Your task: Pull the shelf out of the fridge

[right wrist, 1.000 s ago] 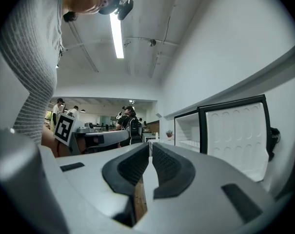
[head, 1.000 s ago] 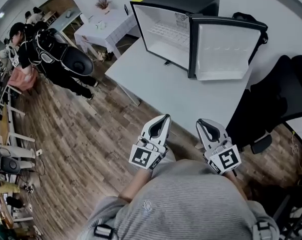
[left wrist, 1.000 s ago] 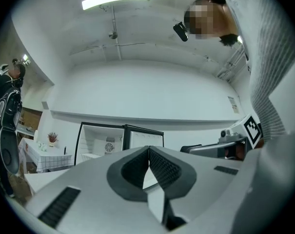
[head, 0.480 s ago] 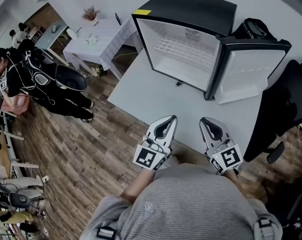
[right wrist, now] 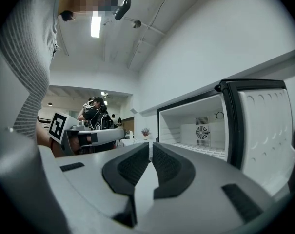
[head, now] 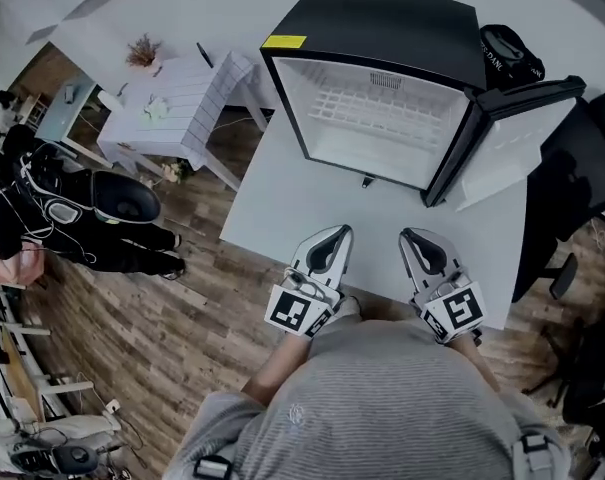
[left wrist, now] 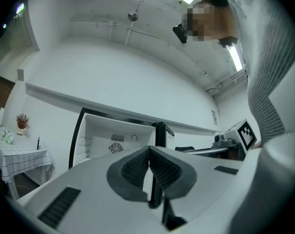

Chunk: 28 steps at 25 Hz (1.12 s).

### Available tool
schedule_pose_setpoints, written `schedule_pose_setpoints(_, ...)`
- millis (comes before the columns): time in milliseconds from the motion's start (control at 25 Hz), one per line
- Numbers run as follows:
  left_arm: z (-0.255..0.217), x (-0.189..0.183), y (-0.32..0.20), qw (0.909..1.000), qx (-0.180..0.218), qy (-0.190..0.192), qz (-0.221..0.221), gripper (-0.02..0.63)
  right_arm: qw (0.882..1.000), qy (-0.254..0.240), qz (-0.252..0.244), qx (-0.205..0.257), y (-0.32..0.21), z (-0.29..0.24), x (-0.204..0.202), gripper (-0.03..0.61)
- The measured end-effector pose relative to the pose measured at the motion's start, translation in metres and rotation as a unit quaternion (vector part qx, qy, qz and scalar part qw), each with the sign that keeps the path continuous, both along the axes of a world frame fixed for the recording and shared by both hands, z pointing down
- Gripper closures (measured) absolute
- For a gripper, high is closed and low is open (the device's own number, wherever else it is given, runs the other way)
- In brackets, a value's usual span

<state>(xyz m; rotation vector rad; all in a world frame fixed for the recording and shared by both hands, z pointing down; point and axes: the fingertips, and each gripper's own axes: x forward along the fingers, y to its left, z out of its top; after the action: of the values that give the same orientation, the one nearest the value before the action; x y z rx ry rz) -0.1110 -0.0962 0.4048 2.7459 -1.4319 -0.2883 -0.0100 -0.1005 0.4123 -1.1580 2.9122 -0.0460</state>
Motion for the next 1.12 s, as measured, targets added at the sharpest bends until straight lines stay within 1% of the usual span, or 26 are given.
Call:
schedule_pose_setpoints(120, -0.002, -0.009, -0.008, 0.9995, 0.000, 0.001, 0.030, 0.602, 1.000, 0.001, 0.028, 0.000, -0.006, -0.001, -0.011, 0.563)
schedule_pose_setpoints(320, 0.003, -0.014, -0.022, 0.9972, 0.006, -0.014, 0.074, 0.603, 0.997, 0.004, 0.071, 0.007, -0.017, 0.001, -0.017, 0.563)
schedule_pose_setpoints(520, 0.011, -0.015, -0.036, 0.9952, -0.010, 0.005, 0.098, 0.602, 0.994, 0.014, 0.110, 0.003, -0.020, 0.004, -0.009, 0.563)
schedule_pose_setpoints(720, 0.020, 0.006, -0.043, 0.9907, -0.023, 0.020, 0.133, 0.601, 0.991, 0.026, 0.134, 0.002, -0.019, 0.008, 0.001, 0.563)
schedule_pose_setpoints(840, 0.027, 0.017, -0.050, 0.9870, -0.047, 0.045, 0.147, 0.601, 0.989, 0.031, 0.142, -0.006, -0.019, 0.012, 0.007, 0.563)
schedule_pose_setpoints(960, 0.035, 0.023, -0.066, 0.9825, -0.082, 0.081, 0.146, 0.601, 0.988, 0.036, 0.148, -0.012, -0.023, 0.015, 0.015, 0.563)
schedule_pose_setpoints(1040, 0.040, 0.024, -0.082, 0.9764, -0.110, 0.122, 0.140, 0.601, 0.988, 0.038, 0.148, -0.012, -0.028, 0.014, 0.021, 0.563)
schedule_pose_setpoints(1120, 0.045, 0.021, -0.099, 0.9662, -0.139, 0.175, 0.128, 0.601, 0.988, 0.042, 0.145, -0.010, -0.033, 0.013, 0.025, 0.563)
